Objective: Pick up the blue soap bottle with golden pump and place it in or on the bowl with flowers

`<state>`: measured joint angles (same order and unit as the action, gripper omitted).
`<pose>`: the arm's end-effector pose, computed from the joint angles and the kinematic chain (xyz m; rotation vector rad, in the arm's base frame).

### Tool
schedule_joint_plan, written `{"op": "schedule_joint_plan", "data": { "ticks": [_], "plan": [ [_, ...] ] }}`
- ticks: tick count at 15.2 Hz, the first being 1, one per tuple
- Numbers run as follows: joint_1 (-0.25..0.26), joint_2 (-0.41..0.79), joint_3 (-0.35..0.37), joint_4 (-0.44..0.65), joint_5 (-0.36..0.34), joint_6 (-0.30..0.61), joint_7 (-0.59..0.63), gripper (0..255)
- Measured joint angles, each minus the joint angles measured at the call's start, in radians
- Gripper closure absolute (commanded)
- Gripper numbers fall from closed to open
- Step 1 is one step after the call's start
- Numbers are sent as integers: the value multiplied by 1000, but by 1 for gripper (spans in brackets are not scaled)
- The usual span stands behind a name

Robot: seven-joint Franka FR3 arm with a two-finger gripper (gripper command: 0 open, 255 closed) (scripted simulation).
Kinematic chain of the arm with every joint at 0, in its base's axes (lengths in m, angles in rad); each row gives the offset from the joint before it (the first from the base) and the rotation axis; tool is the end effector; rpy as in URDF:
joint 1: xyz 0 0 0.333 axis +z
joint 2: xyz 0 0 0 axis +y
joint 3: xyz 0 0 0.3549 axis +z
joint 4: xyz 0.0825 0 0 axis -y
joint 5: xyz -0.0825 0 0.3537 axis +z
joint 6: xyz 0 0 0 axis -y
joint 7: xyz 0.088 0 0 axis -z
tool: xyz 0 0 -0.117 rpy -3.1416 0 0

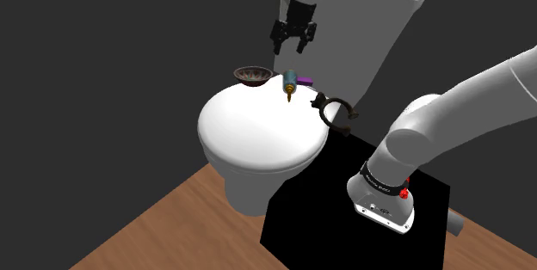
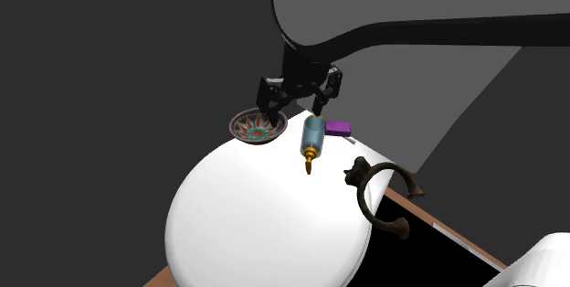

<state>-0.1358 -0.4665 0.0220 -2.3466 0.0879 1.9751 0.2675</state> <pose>0.3734 -0.0350 0.5500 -2.9938 0.6286 -0.1366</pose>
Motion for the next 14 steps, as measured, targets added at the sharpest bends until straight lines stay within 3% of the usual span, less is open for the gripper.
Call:
{"op": "schedule_joint_plan", "data": {
  "ticks": [14],
  "plan": [
    [-135, 336, -78, -20, 2, 253, 206, 0]
  ]
}}
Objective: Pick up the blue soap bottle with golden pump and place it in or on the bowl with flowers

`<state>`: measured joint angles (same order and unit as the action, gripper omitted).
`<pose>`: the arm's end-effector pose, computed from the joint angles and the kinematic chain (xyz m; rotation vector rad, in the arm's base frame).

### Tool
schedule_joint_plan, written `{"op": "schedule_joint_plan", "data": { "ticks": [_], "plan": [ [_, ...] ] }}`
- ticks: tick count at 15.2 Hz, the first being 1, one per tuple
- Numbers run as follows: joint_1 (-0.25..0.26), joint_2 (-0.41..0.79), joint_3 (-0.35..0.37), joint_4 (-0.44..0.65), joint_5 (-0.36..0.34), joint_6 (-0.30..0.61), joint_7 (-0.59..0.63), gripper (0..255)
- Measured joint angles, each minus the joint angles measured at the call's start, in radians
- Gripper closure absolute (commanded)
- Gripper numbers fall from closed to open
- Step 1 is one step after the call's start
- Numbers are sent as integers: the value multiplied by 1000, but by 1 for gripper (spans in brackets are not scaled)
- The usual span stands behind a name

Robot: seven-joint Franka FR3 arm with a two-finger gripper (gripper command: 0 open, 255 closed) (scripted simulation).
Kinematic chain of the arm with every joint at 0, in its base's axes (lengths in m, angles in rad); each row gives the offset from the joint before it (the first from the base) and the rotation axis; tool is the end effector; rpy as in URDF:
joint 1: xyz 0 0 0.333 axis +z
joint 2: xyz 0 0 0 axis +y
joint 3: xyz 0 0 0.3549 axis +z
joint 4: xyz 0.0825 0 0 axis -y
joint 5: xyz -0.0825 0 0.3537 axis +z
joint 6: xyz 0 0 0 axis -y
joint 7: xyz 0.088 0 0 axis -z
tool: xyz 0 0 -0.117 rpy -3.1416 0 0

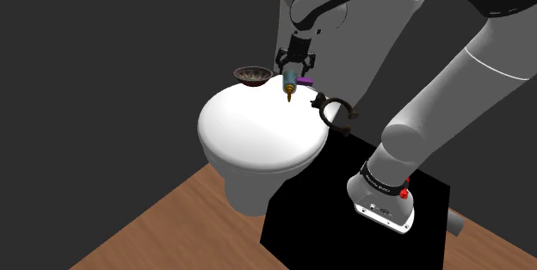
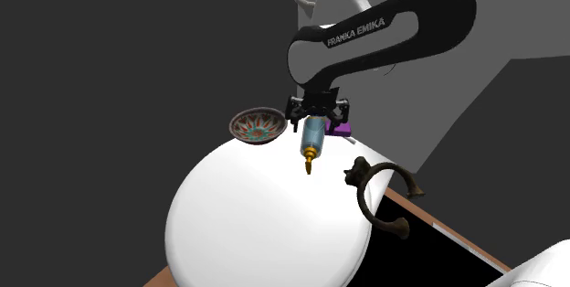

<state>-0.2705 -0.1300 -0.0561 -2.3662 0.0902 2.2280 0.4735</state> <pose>0.4292 -0.1422 0.4245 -2.7882 1.2703 0.0220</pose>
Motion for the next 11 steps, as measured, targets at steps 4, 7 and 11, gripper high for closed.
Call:
{"op": "schedule_joint_plan", "data": {
  "ticks": [4, 7, 11],
  "plan": [
    [-3, 38, -3, -24, 7, 57, 5, 0],
    [-2, 71, -3, -43, 14, 108, -1, 0],
    [0, 82, -2, -47, 17, 123, -2, 0]
  ]
}}
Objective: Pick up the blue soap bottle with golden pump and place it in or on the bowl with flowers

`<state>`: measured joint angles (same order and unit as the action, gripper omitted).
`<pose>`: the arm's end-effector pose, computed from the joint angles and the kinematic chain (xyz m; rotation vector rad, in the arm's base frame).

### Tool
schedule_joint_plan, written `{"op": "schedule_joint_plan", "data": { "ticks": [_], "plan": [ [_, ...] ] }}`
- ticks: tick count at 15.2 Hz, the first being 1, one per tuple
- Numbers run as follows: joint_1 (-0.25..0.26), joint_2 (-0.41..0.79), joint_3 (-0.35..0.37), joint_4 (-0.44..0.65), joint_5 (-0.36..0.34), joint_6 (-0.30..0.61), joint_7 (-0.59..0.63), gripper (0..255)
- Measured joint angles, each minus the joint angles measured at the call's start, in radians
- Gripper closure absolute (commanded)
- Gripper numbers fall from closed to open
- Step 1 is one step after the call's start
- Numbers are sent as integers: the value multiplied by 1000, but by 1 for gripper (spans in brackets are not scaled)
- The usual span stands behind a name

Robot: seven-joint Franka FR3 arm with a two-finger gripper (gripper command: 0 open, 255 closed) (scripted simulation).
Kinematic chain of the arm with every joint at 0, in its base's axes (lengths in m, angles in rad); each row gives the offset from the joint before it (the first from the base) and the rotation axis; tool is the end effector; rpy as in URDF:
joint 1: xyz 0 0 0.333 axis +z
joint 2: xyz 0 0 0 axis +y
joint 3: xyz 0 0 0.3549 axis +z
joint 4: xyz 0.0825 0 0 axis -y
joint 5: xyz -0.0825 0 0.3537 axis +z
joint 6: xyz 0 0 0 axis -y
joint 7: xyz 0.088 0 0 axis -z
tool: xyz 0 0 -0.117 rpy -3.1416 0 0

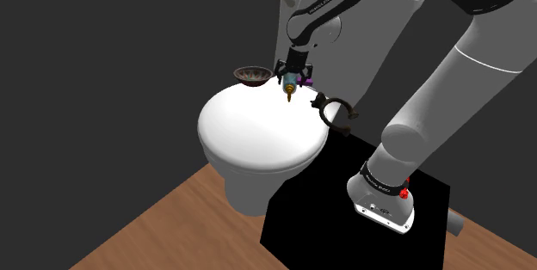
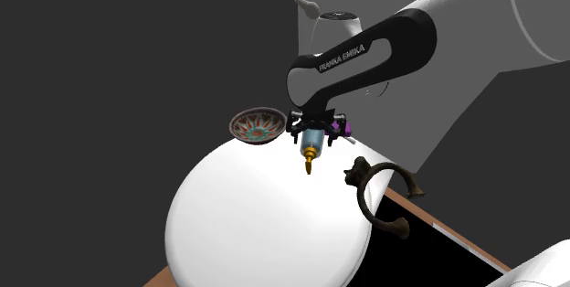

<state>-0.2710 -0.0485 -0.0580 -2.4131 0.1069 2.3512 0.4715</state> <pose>0.4346 -0.1461 0.3790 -2.7750 1.2999 0.0293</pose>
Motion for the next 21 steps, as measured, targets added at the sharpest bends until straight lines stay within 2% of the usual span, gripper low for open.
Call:
{"op": "schedule_joint_plan", "data": {
  "ticks": [3, 4, 14, 21],
  "plan": [
    [0, 0, 0, 0, 0, 1, 0, 0],
    [0, 0, 0, 0, 0, 1, 0, 255],
    [0, 0, 0, 0, 0, 1, 0, 255],
    [-2, -55, 0, 30, -12, -83, 13, 255]
  ]
}}
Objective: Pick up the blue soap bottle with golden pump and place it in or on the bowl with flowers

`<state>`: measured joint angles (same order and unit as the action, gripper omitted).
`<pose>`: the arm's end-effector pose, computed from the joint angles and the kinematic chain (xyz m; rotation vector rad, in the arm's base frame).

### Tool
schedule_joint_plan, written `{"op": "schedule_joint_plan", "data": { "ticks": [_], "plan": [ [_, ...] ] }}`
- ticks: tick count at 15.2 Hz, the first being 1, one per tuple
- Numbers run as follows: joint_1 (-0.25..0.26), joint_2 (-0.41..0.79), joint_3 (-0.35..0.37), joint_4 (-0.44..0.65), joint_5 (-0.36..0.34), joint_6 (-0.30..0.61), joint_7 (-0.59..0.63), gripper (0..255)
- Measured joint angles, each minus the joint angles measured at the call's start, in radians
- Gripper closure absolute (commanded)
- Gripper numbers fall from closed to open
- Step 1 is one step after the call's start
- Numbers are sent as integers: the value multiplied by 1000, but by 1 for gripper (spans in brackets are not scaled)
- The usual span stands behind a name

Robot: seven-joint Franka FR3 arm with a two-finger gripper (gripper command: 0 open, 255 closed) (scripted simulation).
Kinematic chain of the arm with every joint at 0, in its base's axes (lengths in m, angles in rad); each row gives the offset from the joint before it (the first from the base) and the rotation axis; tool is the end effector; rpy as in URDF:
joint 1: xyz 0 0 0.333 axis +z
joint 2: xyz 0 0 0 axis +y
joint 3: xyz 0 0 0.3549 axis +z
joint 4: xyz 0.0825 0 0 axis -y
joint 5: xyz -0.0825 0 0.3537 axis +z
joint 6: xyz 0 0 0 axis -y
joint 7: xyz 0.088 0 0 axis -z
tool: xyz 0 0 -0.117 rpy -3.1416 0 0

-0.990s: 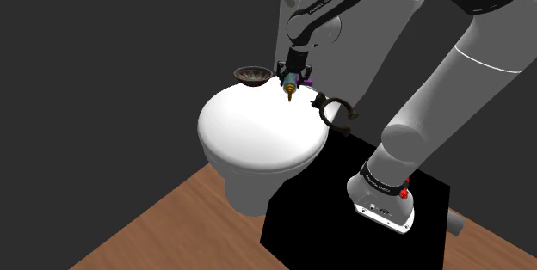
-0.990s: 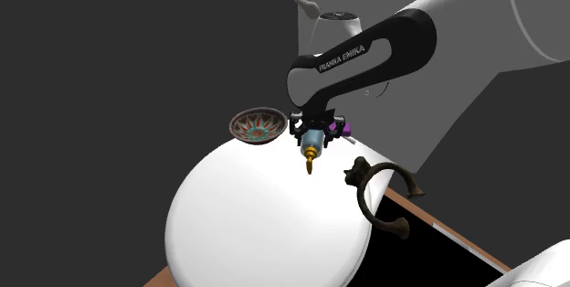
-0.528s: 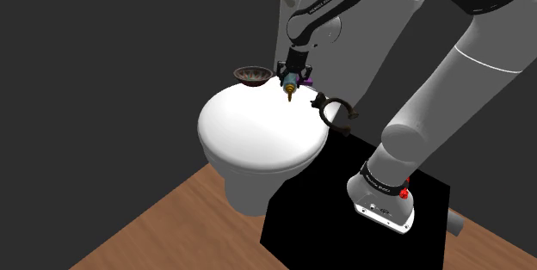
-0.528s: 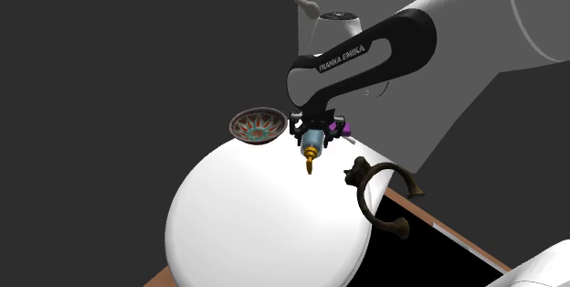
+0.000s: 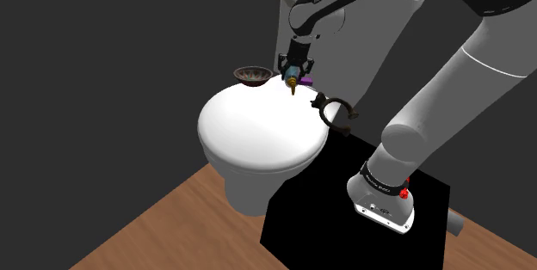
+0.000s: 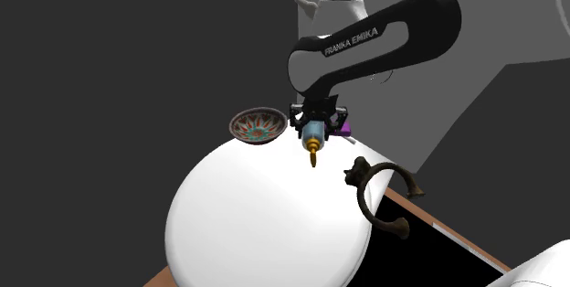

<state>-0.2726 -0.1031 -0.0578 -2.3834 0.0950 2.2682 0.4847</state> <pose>0.4307 -0.1447 0.4087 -2.7749 1.3000 0.0283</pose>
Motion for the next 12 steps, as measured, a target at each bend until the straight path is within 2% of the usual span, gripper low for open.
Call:
{"op": "schedule_joint_plan", "data": {
  "ticks": [12],
  "plan": [
    [-3, -81, 0, 85, -16, -165, 19, 255]
  ]
}}
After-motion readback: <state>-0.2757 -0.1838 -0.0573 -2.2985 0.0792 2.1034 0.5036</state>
